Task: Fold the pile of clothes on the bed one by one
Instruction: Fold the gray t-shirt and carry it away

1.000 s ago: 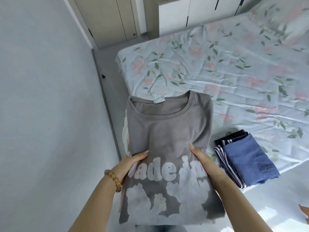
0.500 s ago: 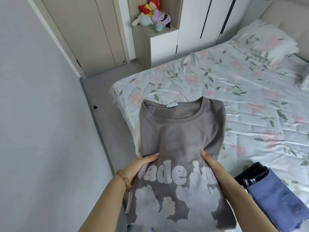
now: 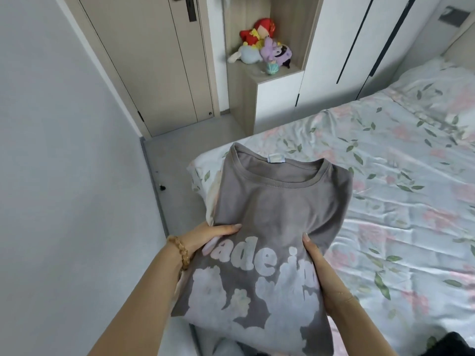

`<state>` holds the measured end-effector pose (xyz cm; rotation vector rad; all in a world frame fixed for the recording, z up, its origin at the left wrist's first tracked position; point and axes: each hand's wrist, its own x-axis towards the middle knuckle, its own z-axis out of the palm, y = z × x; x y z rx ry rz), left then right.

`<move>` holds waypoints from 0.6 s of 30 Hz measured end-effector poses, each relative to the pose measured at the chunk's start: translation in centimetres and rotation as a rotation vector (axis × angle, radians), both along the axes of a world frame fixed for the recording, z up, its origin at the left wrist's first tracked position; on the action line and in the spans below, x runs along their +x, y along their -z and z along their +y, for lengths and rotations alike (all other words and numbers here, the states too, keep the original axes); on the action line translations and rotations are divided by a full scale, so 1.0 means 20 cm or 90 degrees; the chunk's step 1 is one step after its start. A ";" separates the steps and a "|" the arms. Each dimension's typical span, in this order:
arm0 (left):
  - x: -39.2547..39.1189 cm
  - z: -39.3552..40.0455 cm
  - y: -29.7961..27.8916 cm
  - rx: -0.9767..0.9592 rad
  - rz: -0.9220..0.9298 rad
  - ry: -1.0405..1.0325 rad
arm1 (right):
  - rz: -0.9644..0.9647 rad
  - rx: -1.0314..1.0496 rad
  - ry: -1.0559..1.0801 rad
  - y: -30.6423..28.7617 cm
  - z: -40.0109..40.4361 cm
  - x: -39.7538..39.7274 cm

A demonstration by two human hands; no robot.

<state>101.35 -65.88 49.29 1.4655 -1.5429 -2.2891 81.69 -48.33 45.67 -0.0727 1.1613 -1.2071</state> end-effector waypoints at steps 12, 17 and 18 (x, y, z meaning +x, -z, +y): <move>-0.44 -1.02 0.07 0.026 -0.067 0.083 | -0.013 -0.007 0.071 0.20 -0.89 -0.36; -0.72 -1.71 0.20 0.043 -0.071 0.199 | -0.004 0.008 0.208 0.33 -1.43 -0.43; -0.78 -1.85 0.22 0.048 -0.065 0.225 | -0.003 0.013 0.241 0.35 -1.54 -0.45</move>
